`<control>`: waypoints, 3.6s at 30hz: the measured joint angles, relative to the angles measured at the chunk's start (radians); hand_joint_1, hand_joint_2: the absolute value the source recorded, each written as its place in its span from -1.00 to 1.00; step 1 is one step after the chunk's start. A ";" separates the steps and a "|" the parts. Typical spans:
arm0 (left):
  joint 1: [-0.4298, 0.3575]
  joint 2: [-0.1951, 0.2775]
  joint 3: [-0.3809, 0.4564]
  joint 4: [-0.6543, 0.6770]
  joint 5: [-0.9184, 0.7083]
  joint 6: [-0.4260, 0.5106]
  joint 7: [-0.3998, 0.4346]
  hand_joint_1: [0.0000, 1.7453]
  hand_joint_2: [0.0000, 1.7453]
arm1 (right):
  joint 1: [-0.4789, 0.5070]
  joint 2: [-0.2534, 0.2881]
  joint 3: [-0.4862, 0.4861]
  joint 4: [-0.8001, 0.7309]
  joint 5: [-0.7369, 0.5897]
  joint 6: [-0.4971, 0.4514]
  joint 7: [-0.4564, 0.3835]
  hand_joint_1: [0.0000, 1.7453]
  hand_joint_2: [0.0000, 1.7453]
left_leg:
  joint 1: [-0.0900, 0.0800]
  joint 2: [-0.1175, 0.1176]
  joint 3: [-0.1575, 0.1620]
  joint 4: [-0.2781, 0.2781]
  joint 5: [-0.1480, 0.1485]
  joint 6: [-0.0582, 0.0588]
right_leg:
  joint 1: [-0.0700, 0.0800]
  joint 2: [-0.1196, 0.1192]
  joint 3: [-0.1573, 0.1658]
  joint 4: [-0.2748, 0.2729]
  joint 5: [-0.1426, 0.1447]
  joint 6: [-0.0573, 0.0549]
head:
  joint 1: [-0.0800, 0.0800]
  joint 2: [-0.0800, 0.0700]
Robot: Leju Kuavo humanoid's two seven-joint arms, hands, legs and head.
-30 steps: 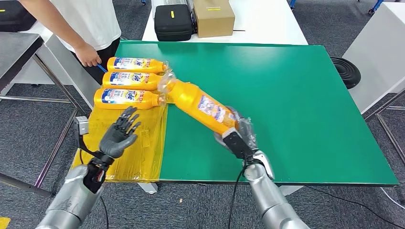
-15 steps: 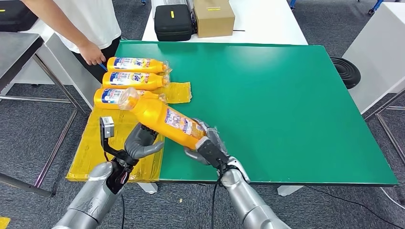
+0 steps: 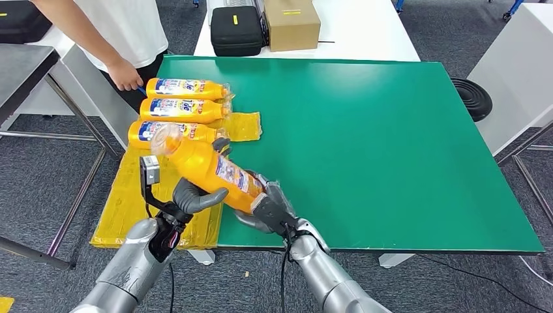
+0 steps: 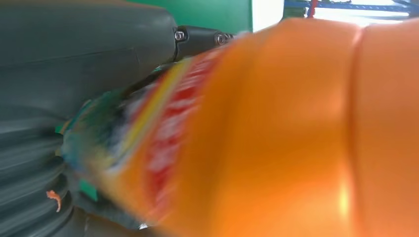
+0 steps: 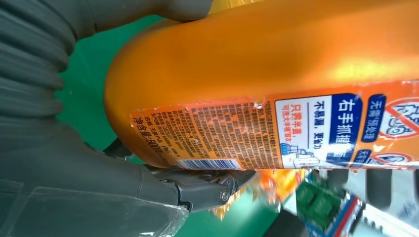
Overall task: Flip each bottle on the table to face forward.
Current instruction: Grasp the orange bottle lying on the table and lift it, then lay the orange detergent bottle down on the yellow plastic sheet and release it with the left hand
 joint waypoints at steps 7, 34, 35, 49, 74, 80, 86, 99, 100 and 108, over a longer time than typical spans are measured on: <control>0.000 0.000 0.013 0.036 -0.007 0.010 -0.014 -1.00 1.00 | -0.009 0.006 0.040 0.041 0.021 0.002 0.010 1.00 1.00 | 0.000 0.000 0.000 0.000 0.000 0.000 | 0.000 0.000 0.000 0.000 0.000 0.000 | 0.000 0.000; 0.060 0.006 0.059 -0.017 -0.024 -0.072 -0.083 1.00 1.00 | -0.039 0.007 0.092 0.095 0.015 0.026 0.011 1.00 1.00 | 0.000 0.000 0.000 0.000 0.000 0.000 | 0.000 0.000 0.000 0.000 0.000 0.000 | 0.000 0.000; 0.063 0.008 0.061 -0.024 -0.025 -0.076 -0.085 1.00 1.00 | -0.040 0.007 0.094 0.095 0.015 0.027 0.011 1.00 1.00 | 0.000 0.000 0.000 0.000 0.000 0.000 | 0.000 0.000 0.000 0.000 0.000 0.000 | 0.000 0.000; 0.074 0.021 0.072 -0.087 -0.094 -0.073 -0.098 1.00 1.00 | -0.049 0.009 0.111 0.113 0.014 0.011 0.039 -1.00 -1.00 | 0.000 0.000 0.000 0.000 0.000 0.000 | 0.000 0.000 0.000 0.000 0.000 0.000 | 0.000 0.000; -0.209 0.185 0.036 -0.050 -0.978 0.502 -0.014 1.00 1.00 | 0.150 -0.107 0.057 -0.231 0.015 -0.001 0.092 -1.00 -1.00 | 0.000 0.000 0.000 0.000 0.000 0.000 | 0.000 0.000 -0.001 0.000 0.000 0.000 | 0.000 0.000; -0.262 0.286 -0.053 -0.050 -1.200 0.463 0.040 1.00 1.00 | 0.211 -0.136 -0.009 -0.403 -0.037 0.033 0.079 -1.00 -1.00 | 0.000 0.000 0.000 0.000 0.000 0.000 | 0.000 0.001 -0.001 0.000 0.000 0.000 | 0.000 0.000; -0.265 0.362 -0.129 -0.054 -1.251 0.396 0.040 1.00 1.00 | 0.230 -0.147 -0.054 -0.488 -0.044 0.040 0.079 -1.00 -1.00 | 0.000 0.001 0.000 0.000 0.000 0.000 | 0.000 0.001 -0.001 0.000 0.000 0.000 | 0.000 0.000; -0.262 0.427 -0.222 -0.052 -1.198 0.302 -0.003 1.00 1.00 | 0.243 -0.152 -0.098 -0.545 -0.047 0.029 0.081 -1.00 -1.00 | 0.000 0.000 0.000 0.000 0.000 0.000 | 0.000 0.001 -0.001 0.000 0.000 0.000 | 0.000 0.000; -0.252 0.429 -0.231 -0.049 -1.182 0.311 -0.002 1.00 1.00 | 0.245 -0.152 -0.103 -0.552 -0.045 0.027 0.083 -1.00 -1.00 | 0.000 0.000 0.000 0.000 0.000 0.000 | 0.000 0.001 -0.001 0.000 0.000 0.000 | 0.000 0.000; -0.185 0.385 -0.297 0.058 -1.146 0.408 0.011 1.00 1.00 | 0.261 -0.148 -0.137 -0.611 -0.011 0.016 0.116 -1.00 -1.00 | 0.000 0.000 0.000 0.000 0.000 0.000 | 0.000 0.000 0.000 0.000 0.000 0.000 | 0.000 0.000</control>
